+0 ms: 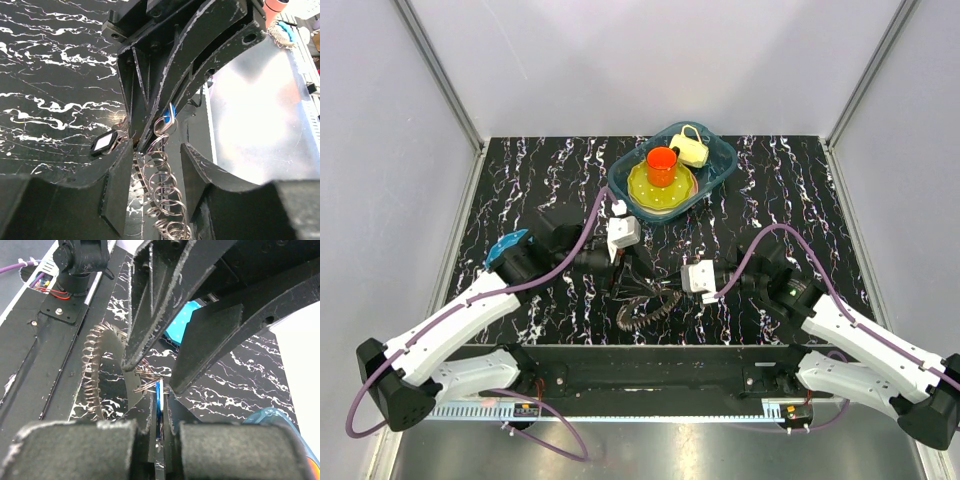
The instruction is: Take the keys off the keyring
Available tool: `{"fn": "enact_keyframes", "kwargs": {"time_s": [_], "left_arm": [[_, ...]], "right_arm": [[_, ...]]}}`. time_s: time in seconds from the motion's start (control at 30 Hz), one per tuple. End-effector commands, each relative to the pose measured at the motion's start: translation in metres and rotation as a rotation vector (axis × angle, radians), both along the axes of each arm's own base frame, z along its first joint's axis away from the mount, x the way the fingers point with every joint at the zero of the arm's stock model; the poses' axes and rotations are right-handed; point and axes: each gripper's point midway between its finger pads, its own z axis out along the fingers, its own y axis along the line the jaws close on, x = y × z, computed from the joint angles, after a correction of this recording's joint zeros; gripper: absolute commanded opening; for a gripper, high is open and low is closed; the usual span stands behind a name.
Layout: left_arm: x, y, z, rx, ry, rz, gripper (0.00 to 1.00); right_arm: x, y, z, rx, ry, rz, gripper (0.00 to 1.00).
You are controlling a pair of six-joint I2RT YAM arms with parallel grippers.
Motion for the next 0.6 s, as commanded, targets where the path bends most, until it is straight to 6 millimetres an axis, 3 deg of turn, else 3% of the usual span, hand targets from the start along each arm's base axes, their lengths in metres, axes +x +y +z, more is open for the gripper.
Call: {"fn": "enact_keyframes", "kwargs": {"time_s": [0.0,0.33,0.57], "left_arm": [[-0.011,-0.002,0.022,-0.054,-0.033,-0.086,0.44],[-0.021,-0.002,0.018,-0.062,0.003,-0.155,0.42],[-0.027,-0.002,0.012,-0.047,0.038,-0.184,0.41]], "right_arm": [[-0.006,0.002,0.039,0.099,-0.095,0.039,0.0],[-0.004,0.004,0.04,0.104,-0.101,0.031,0.0],[0.014,0.002,0.036,0.084,-0.118,-0.058,0.0]]}}
